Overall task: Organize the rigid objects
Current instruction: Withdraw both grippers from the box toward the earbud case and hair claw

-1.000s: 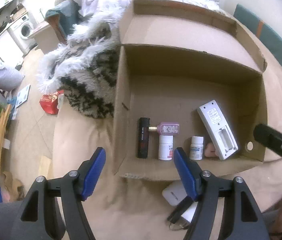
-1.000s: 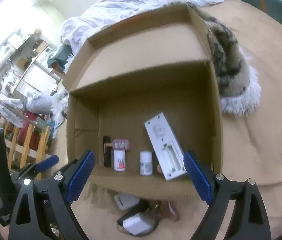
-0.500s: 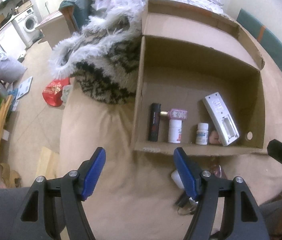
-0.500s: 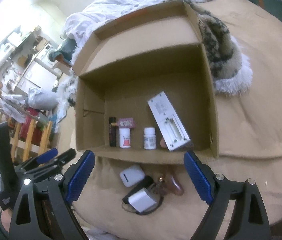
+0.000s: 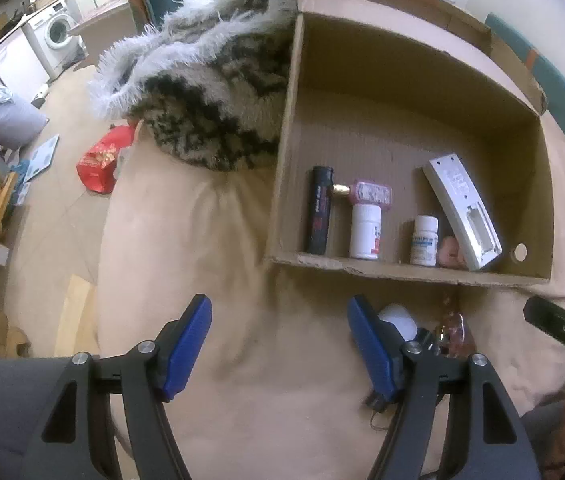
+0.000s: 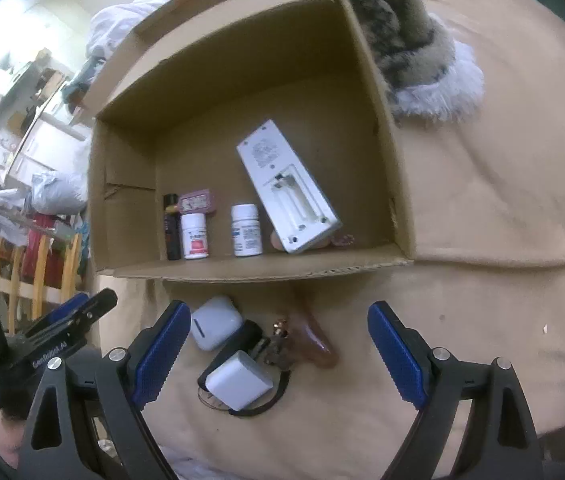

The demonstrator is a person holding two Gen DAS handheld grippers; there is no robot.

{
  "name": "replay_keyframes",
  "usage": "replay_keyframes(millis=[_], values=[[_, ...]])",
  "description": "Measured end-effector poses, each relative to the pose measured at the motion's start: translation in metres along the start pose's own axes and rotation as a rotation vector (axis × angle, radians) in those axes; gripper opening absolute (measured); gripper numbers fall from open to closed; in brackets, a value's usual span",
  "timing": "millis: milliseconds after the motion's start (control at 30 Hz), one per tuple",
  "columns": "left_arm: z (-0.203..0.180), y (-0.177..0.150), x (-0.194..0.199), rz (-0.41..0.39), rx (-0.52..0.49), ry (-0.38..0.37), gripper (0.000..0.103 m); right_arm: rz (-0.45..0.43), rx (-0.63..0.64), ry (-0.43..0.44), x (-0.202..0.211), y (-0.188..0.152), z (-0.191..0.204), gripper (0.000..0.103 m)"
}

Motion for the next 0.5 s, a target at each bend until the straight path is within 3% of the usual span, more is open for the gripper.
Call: replay_keyframes(millis=[233,367,500], values=[[-0.031,-0.024,-0.042,0.187,-0.068,-0.08,0.068,0.023,0.01,-0.026,-0.011,0.001,0.004,0.096],[-0.052,-0.022,-0.063,0.215,-0.15,-0.07,0.068,0.034,0.007,-0.038,-0.015,0.002,0.003,0.096],[-0.062,-0.019,-0.079,0.244,-0.17,-0.13,0.071,0.023,0.001,-0.034,-0.011,0.001,0.002,0.096]])
Point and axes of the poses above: each gripper's, at about its wrist camera, not at the fingertips, and x roughly against the way its jaws point, z to its left, y to its top, the point moved 1 cm from there along -x, roughly the way its jaws point, and after that the axes turned 2 degrees about -x, right-handed, at the moved point
